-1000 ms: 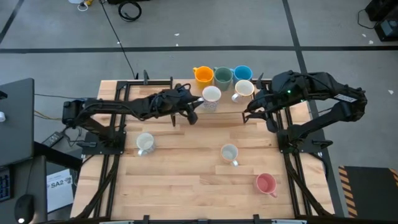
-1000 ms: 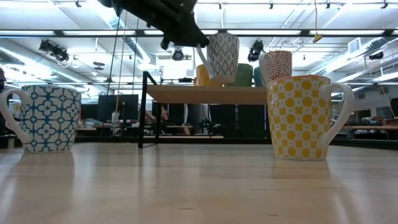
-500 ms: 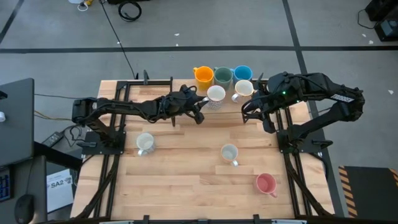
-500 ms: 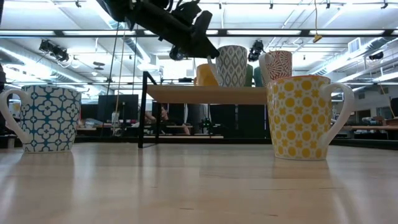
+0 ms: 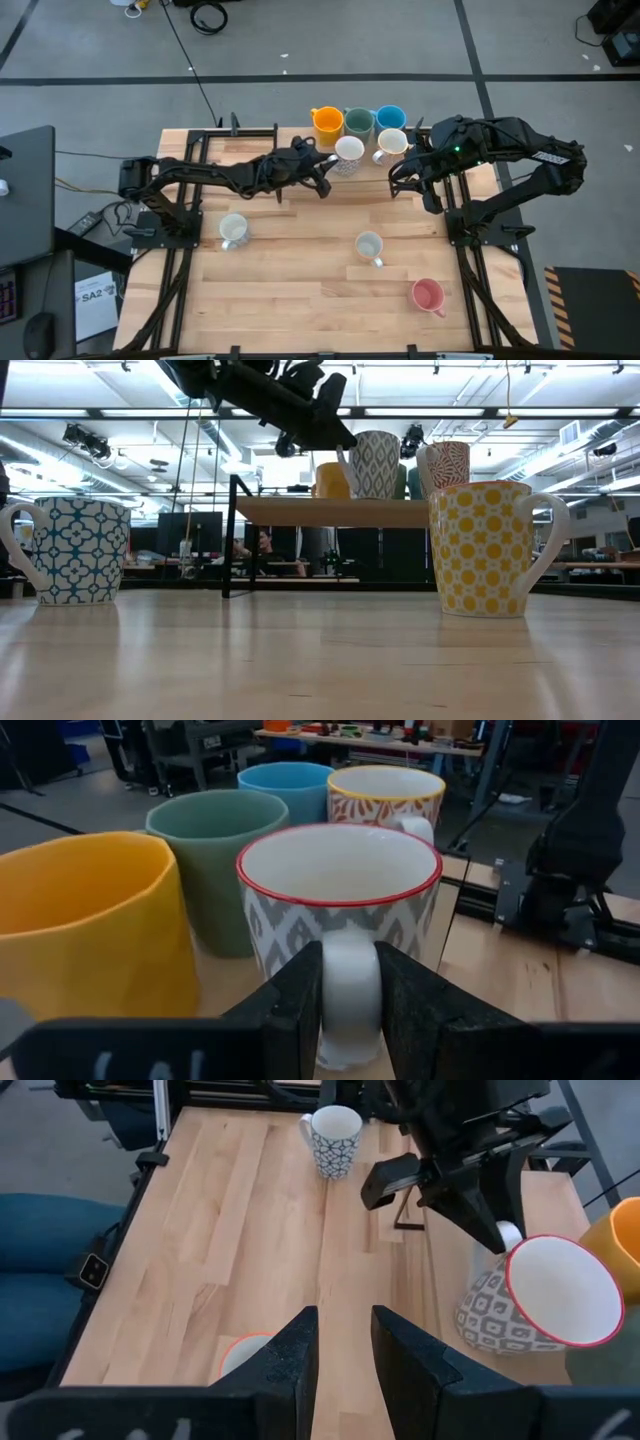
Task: Place coffee mugs
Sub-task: Put the white-gray mug on the shelf
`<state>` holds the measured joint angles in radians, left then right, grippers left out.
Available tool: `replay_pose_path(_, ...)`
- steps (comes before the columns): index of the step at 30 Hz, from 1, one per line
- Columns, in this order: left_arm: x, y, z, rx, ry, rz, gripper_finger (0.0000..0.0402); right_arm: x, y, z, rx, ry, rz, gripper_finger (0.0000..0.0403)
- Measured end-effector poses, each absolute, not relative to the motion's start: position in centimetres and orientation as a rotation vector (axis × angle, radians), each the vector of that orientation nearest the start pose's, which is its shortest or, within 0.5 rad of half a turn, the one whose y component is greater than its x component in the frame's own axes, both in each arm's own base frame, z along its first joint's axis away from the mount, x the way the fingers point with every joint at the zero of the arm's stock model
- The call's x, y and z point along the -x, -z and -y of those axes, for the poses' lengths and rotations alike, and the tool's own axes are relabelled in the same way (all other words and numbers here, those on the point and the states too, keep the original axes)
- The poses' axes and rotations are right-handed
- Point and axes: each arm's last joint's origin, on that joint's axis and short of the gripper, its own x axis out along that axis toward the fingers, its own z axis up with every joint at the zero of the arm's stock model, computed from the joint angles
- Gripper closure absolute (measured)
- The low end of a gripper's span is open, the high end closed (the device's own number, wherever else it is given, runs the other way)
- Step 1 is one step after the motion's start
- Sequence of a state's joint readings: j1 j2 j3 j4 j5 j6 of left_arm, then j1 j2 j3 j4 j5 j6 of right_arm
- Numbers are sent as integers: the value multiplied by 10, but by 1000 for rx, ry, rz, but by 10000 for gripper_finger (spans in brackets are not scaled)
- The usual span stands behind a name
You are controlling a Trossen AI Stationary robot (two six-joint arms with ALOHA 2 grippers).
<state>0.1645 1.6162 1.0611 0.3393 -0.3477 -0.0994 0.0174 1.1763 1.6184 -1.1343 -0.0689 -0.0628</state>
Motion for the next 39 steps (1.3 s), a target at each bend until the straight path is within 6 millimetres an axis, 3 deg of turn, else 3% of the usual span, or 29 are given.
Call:
replay_pose_path(11, -367, -254, -68, 75, -512, -214, 296, -188, -444, -5, 42, -105, -692, 302)
replay_pose_path(25, -368, -259, -68, 73, -508, -166, 207, -188, -444, -5, 25, -99, -694, 302)
replay_pose_path(39, -363, -284, -68, 9, -502, -21, 198, -188, -444, -5, 25, -100, -695, 302)
